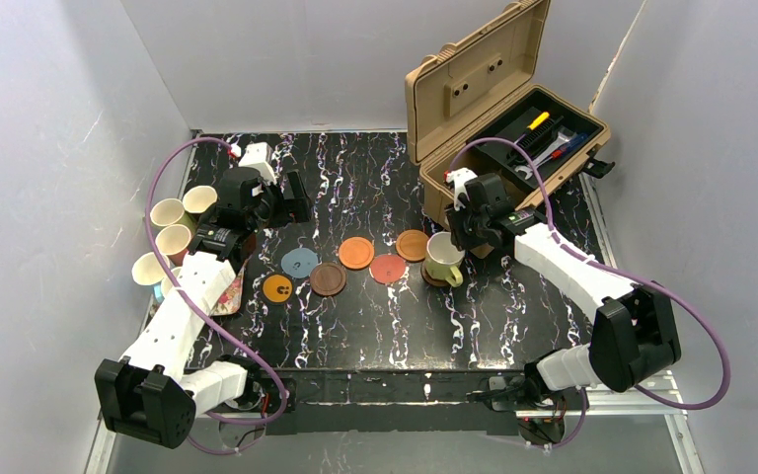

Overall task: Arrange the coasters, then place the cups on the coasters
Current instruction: Place the cup on the coaster.

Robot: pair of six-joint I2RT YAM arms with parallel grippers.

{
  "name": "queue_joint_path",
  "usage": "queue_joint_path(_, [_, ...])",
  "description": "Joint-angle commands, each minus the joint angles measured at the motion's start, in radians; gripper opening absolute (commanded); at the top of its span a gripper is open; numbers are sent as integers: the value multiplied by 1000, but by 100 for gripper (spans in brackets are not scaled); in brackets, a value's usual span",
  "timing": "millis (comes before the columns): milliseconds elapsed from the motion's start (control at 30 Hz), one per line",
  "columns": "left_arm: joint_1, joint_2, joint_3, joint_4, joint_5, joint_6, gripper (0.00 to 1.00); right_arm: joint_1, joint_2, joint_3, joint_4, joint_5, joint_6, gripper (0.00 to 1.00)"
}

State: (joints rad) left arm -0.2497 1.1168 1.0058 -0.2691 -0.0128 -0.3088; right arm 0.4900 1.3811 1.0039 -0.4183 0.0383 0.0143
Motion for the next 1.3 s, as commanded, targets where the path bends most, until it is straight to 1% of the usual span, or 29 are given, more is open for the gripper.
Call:
queue_joint_path(0, [6, -8, 7, -3, 13, 14, 98, -5, -14, 18, 38, -1, -13, 36])
queue_joint_path(333, [6, -8, 8, -5, 13, 12, 98, -5, -30, 53, 8, -4, -10, 56])
queue_joint_path(400, [6, -11, 11, -8, 12, 9, 98, -4, -38, 71, -12, -10, -6, 63])
queue_joint_path(467, [6, -15, 15, -11, 13, 5, 98, -4, -48, 90, -31, -28, -2, 67])
queue_joint_path(700, [20, 20, 57, -59, 12, 15, 98, -5, -136, 103, -49, -18, 3, 79])
queue_joint_path(867, [128, 40, 105, -154, 56, -16, 98, -5, -217, 111, -52, -32, 4, 84])
queue_joint_path(1000, [232, 87, 166, -236, 41, -17, 98, -4, -302, 43, 31, -47, 26, 88])
queue_joint_path(1133, [248, 129, 200, -301, -66, 16, 95, -5, -356, -1, 88, -84, 48, 89])
queue_joint_path(1267, [248, 128, 170, -361, -86, -9, 89, -5, -374, -17, 99, -81, 53, 90])
